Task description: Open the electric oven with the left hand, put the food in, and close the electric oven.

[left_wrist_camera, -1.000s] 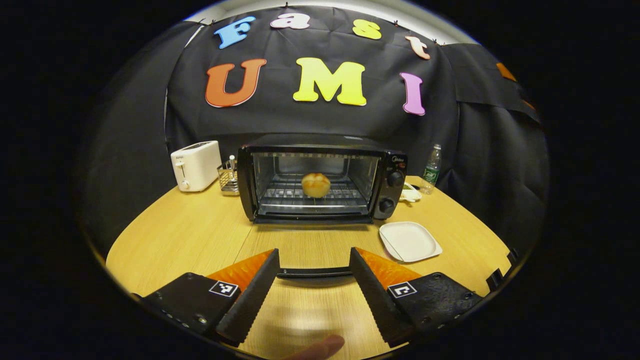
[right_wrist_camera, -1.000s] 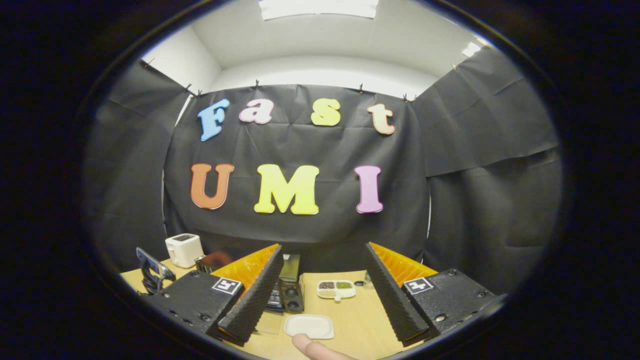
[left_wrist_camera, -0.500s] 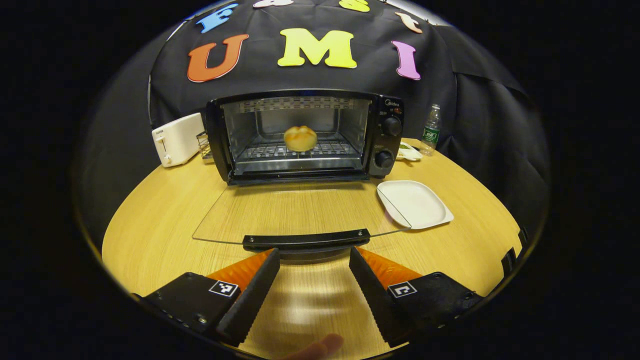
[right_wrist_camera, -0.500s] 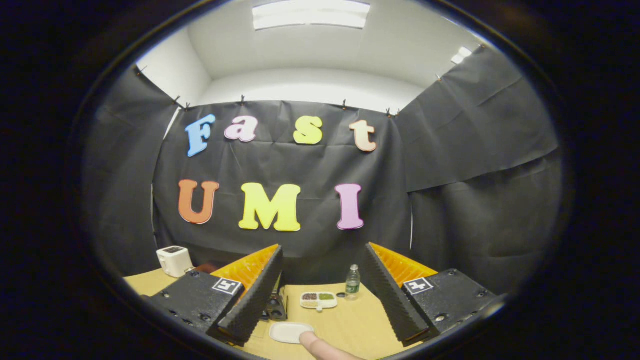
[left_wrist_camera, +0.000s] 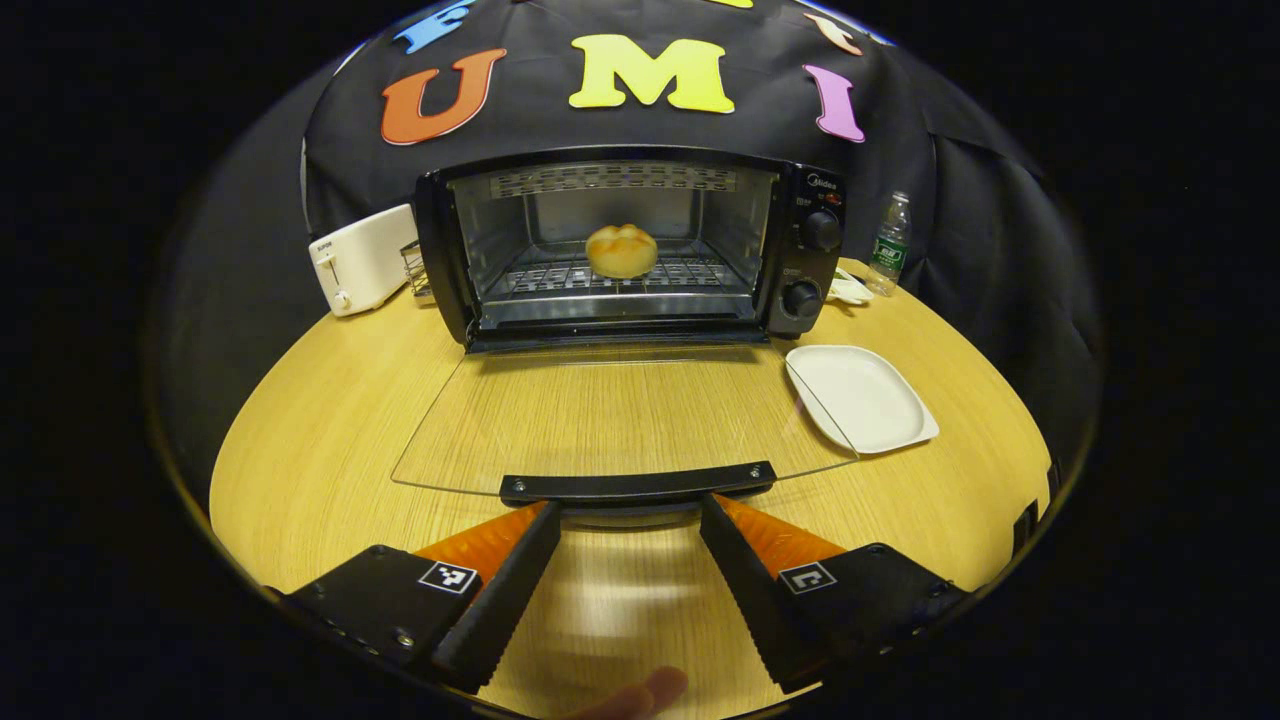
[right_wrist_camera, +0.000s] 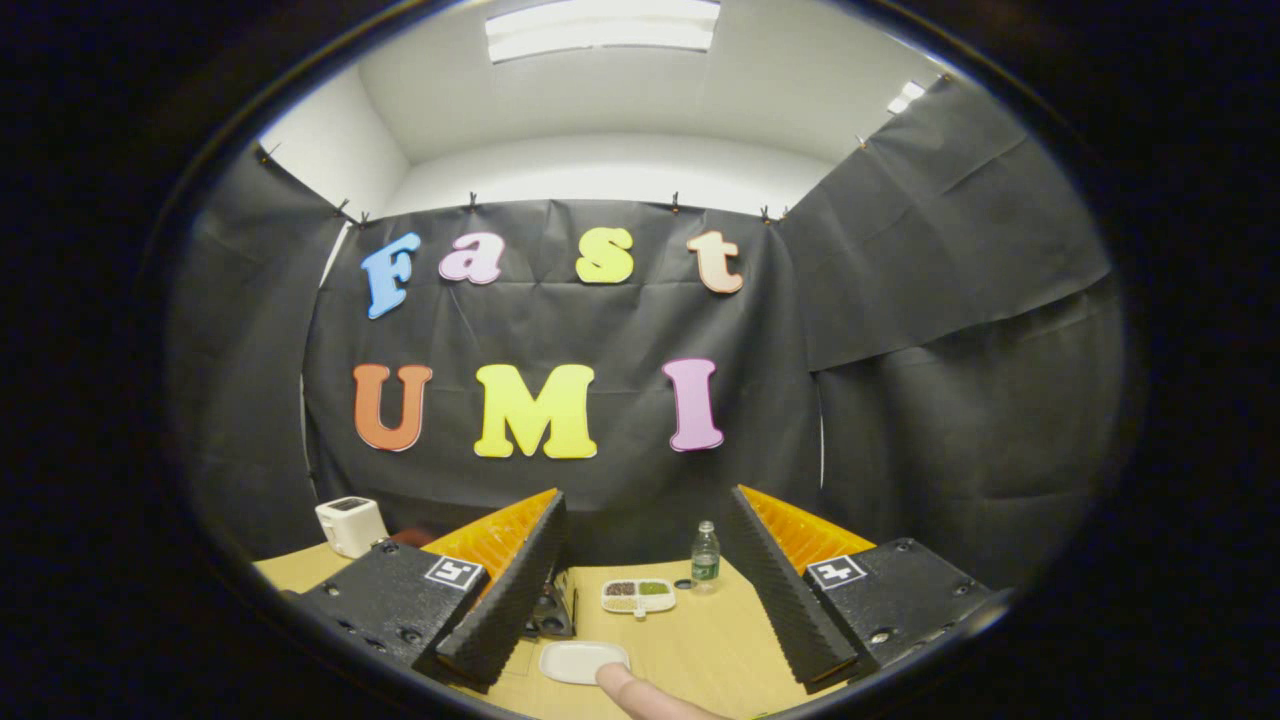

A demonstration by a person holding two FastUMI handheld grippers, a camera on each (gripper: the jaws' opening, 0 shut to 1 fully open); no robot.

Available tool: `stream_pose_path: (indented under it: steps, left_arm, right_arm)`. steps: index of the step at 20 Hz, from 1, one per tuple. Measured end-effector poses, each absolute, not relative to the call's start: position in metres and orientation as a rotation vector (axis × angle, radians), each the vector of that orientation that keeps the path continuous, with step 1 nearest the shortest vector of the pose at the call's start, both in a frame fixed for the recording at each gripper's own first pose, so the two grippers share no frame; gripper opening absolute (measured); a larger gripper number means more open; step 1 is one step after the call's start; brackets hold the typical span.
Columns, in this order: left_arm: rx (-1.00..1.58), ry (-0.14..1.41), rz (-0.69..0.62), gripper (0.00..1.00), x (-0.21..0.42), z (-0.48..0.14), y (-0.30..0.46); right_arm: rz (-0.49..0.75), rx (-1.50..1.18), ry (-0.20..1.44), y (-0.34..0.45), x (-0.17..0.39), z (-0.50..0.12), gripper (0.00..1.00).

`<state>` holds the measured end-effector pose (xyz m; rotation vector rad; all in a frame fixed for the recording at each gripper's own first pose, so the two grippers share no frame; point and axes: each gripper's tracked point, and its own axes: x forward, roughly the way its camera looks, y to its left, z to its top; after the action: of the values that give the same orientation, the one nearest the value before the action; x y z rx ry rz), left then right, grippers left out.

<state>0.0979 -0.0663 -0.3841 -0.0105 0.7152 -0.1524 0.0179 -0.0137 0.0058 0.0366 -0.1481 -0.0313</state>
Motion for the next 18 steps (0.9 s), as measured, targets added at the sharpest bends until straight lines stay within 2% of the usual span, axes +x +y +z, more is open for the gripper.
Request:
stream_pose_path:
  steps: [8, 18]
  left_arm:
    - [-0.014, 0.723, -0.120, 0.94, 0.100, -0.380, -0.067]
    - [-0.012, 0.641, -0.122, 0.94, 0.108, -0.344, -0.065]
  right_arm:
    - [-0.004, 0.012, -0.131, -0.006, 0.022, -0.003, 0.99]
    - [0.024, -0.008, -0.109, 0.004, 0.027, -0.014, 0.99]
